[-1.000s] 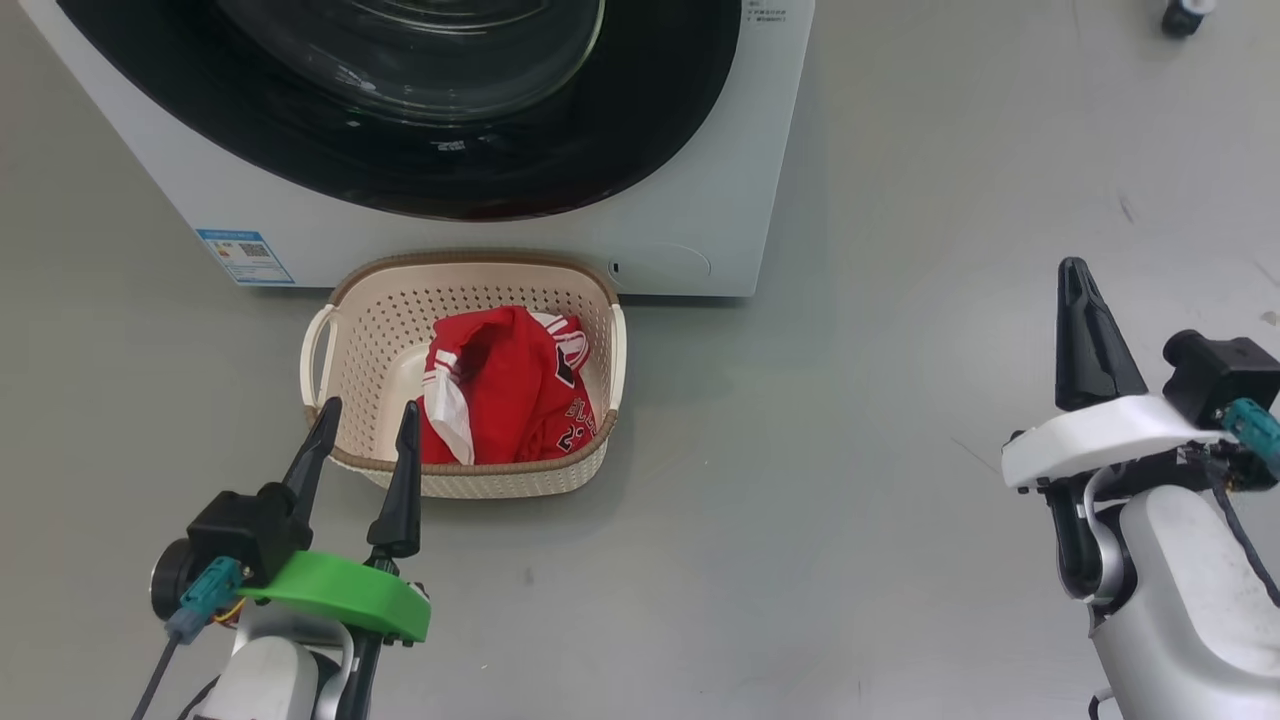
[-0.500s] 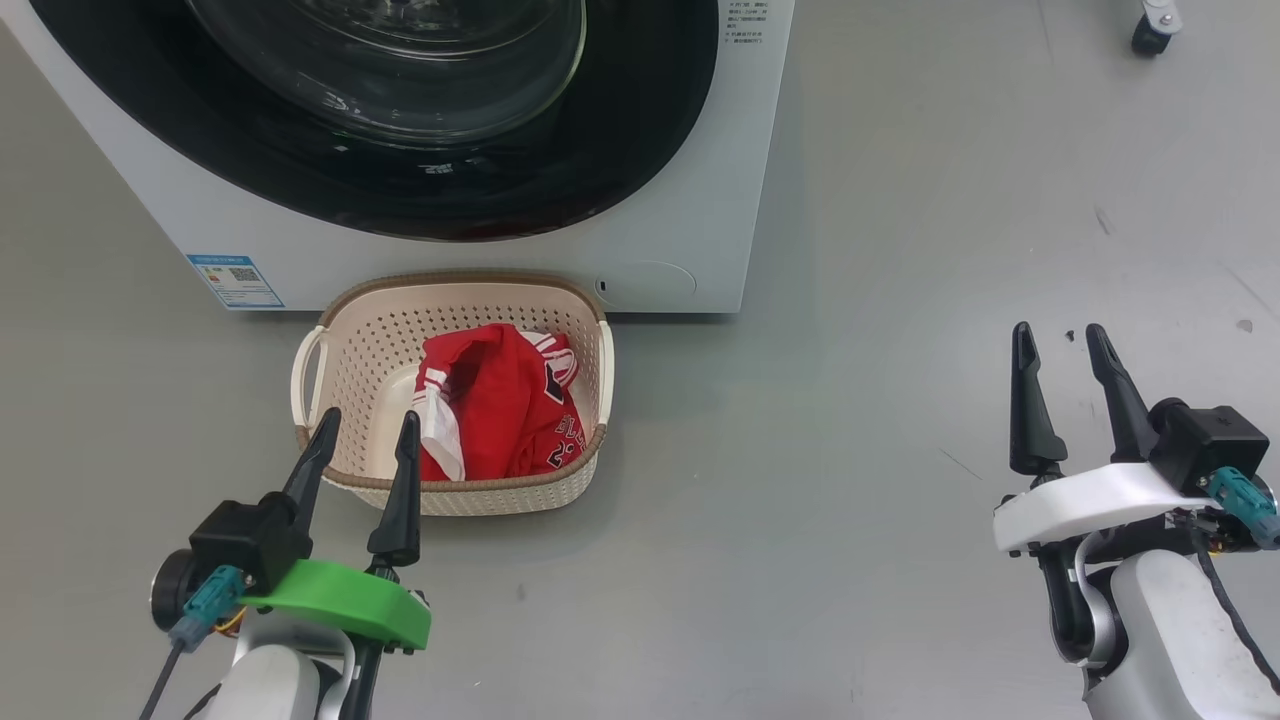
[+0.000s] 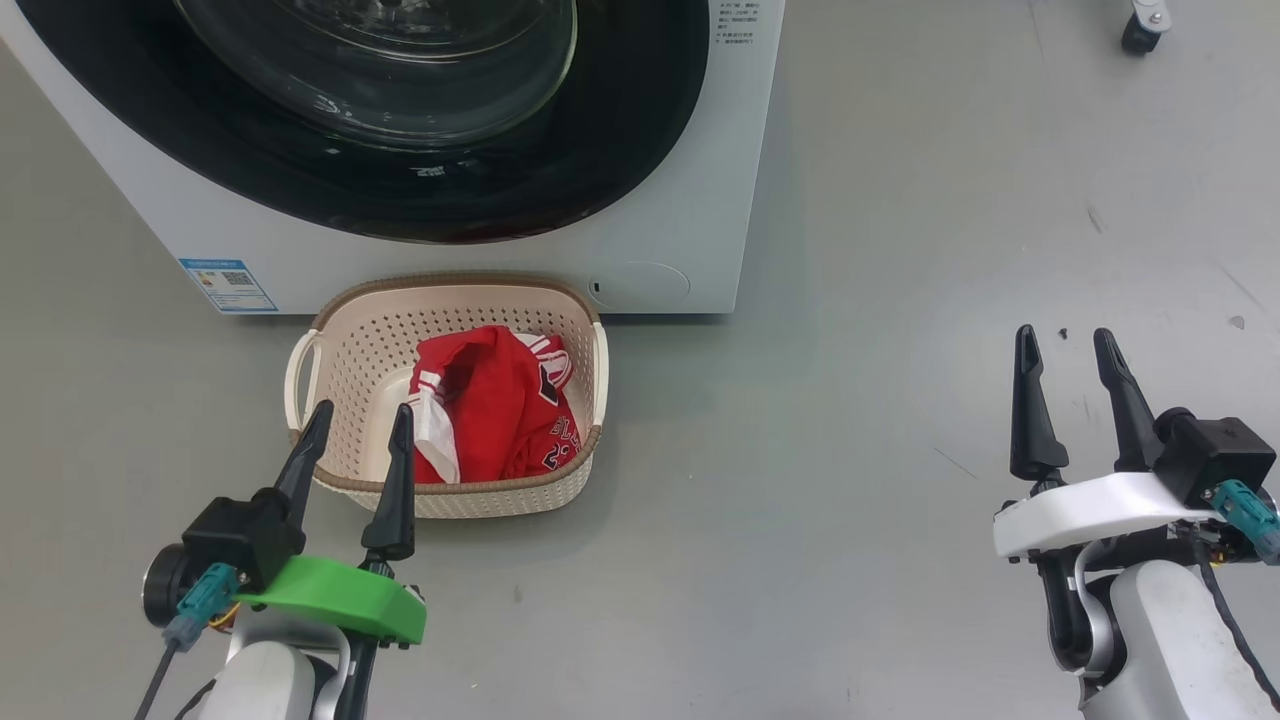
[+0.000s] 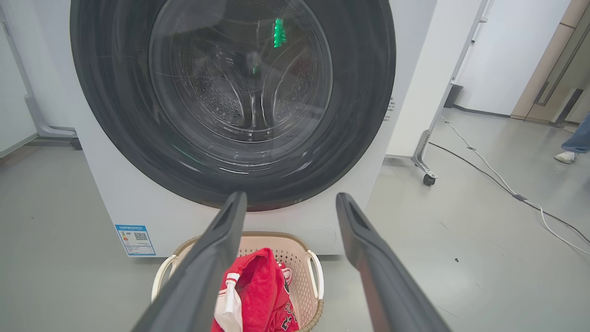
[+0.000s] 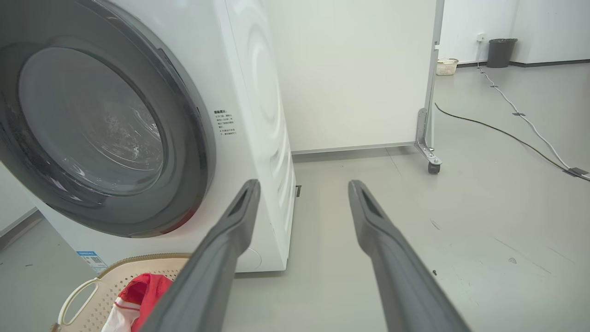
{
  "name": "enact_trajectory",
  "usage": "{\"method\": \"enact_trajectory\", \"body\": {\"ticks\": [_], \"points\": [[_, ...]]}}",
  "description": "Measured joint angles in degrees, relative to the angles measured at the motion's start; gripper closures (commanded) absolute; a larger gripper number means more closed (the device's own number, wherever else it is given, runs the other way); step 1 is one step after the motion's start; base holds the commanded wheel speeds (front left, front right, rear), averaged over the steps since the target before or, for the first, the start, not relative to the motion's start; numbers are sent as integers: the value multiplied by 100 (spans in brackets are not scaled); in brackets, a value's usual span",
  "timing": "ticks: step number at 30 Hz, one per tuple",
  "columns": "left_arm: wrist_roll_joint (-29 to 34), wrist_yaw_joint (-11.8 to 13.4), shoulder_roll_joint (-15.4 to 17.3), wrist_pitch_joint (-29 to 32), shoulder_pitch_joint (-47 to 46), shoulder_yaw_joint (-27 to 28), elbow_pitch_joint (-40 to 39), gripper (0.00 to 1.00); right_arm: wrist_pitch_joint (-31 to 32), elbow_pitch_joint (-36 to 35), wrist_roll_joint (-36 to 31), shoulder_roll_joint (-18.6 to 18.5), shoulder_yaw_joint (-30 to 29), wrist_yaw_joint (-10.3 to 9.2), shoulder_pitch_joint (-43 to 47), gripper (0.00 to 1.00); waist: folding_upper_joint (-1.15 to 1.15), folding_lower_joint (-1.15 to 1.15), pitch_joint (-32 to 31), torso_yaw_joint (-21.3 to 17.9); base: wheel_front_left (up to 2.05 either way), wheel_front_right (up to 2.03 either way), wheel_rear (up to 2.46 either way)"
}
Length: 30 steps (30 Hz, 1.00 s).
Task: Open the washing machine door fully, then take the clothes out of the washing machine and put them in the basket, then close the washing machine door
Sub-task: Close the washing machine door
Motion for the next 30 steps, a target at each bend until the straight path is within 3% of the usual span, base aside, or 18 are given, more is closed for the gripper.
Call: {"method": "enact_trajectory", "body": {"ticks": [30], "points": [[274,0,-22,-1,19,194,-87,0,0,-63,-247,133,-137,157,202,0,0,0,-33,8,0,0,0]]}}
